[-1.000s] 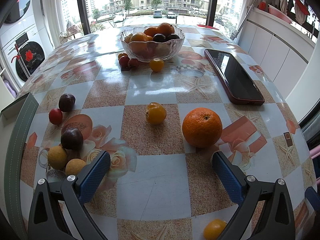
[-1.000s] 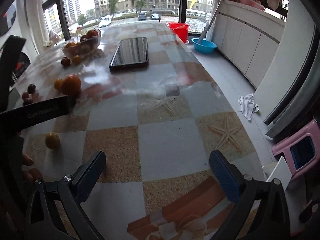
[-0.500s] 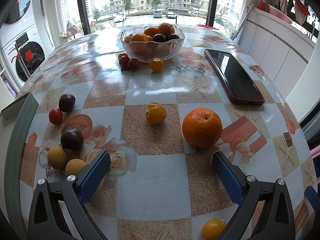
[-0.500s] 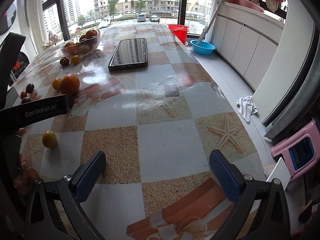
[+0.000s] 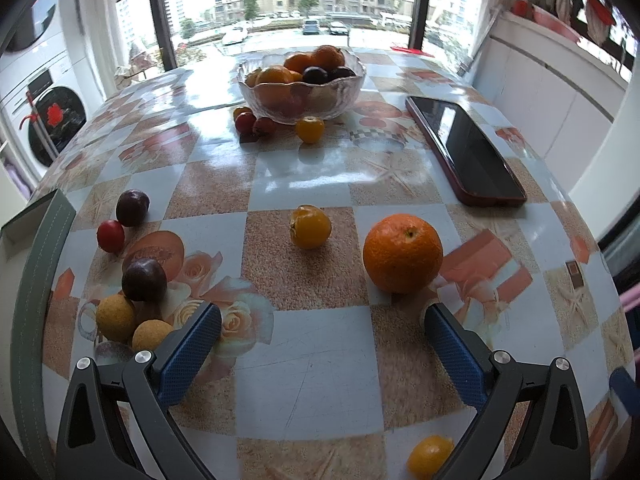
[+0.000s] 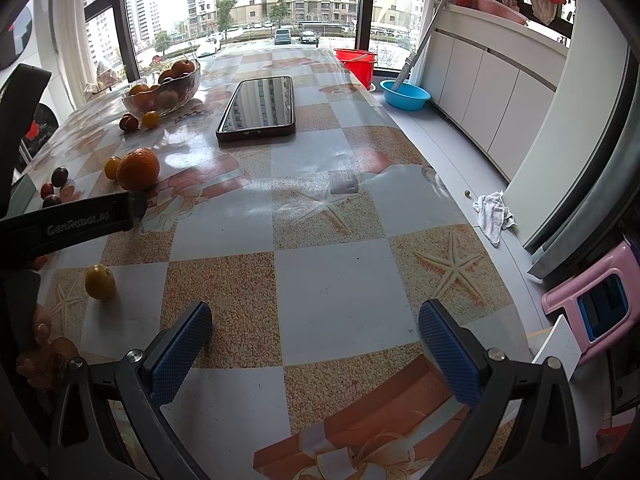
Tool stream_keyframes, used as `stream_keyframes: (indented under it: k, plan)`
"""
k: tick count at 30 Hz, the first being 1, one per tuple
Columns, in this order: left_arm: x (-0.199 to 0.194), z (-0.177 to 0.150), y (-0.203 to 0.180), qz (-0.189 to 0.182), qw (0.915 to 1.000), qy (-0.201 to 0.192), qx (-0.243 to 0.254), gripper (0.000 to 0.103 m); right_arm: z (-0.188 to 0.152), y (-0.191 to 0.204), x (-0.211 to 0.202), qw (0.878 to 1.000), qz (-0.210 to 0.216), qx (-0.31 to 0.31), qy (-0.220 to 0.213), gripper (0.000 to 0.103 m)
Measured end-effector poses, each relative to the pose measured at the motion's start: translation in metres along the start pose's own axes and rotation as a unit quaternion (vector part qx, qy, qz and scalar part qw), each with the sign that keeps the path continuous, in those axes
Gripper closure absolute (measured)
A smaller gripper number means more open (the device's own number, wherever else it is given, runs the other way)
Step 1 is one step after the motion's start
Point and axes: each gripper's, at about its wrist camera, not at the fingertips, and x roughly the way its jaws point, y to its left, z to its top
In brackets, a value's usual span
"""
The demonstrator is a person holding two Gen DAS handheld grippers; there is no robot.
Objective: Organize fruits
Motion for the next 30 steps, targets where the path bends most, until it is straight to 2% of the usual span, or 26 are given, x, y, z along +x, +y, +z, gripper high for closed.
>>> stream_keyframes:
  k: [2,6,8,14,21,30]
  plan:
    - [-0.011,-0.002,0.003,-0.006,1.0000,-0.002,0.002,0.001,0.000,0.000,0.000,1.000,-0.001,0.000,0.000,0.000]
    - [-0.048,-0.004,0.013,-0.008,0.9984,-0.048,0.029,0.001,0.000,0.000,0.000,1.000,-0.001,0.000,0.000,0.000]
    - [-0.062,-0.011,0.025,-0.007,0.9976,-0.057,0.038,0.001,0.000,0.000,0.000,1.000,-0.001,-0.001,0.000,0.000]
    - [-0.072,-0.046,0.077,-0.023,0.9992,-0.023,0.024,0.001,0.000,0.000,0.000,1.000,-0.001,-0.001,0.000,0.000]
    - [-0.057,-0.079,0.119,0.001,0.9996,0.018,0.022,0.001,0.000,0.000,0.000,1.000,-0.001,-0.001,0.000,0.000]
    - [-0.050,-0.075,0.143,0.009,0.9998,0.005,0.017,0.001,0.000,0.000,0.000,1.000,-0.001,-0.001,0.000,0.000]
